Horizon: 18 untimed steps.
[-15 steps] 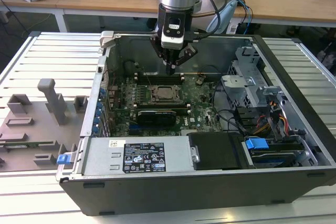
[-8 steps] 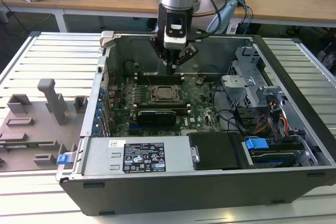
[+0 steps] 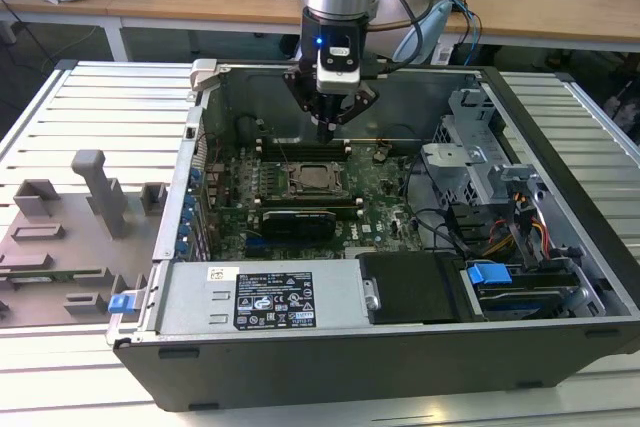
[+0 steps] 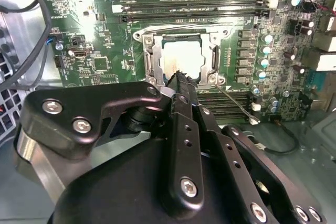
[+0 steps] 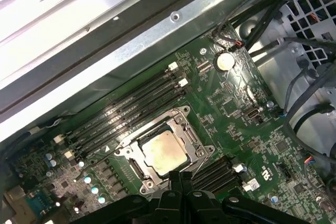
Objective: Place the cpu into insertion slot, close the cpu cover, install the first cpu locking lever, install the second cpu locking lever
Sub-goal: 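Install the first cpu locking lever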
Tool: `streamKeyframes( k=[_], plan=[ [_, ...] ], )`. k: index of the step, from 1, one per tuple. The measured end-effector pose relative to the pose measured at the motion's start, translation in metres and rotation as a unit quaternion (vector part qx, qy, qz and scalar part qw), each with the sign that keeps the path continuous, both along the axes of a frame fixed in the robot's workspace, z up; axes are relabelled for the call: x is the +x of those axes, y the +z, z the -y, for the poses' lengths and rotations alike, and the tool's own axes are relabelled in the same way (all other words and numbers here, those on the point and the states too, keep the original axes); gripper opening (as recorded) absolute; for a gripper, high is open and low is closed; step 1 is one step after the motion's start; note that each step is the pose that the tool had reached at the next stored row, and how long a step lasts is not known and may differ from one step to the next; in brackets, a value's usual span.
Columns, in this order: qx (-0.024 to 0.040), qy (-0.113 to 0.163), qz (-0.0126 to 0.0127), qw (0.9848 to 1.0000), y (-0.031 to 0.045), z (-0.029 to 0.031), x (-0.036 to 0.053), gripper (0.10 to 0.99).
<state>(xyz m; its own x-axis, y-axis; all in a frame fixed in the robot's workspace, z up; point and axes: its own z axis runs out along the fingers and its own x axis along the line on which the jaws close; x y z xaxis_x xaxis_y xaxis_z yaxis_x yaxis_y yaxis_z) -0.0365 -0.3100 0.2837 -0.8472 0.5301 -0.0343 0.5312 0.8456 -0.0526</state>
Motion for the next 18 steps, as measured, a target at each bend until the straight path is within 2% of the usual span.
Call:
streamKeyframes(
  k=[7, 18],
  plan=[
    [0.0000, 0.018, 0.0000, 0.9998, 0.0000, 0.0000, 0.0000, 0.106],
    [0.0000, 0.058, 0.0000, 0.9983, 0.0000, 0.0000, 0.0000, 0.106]
  ],
)
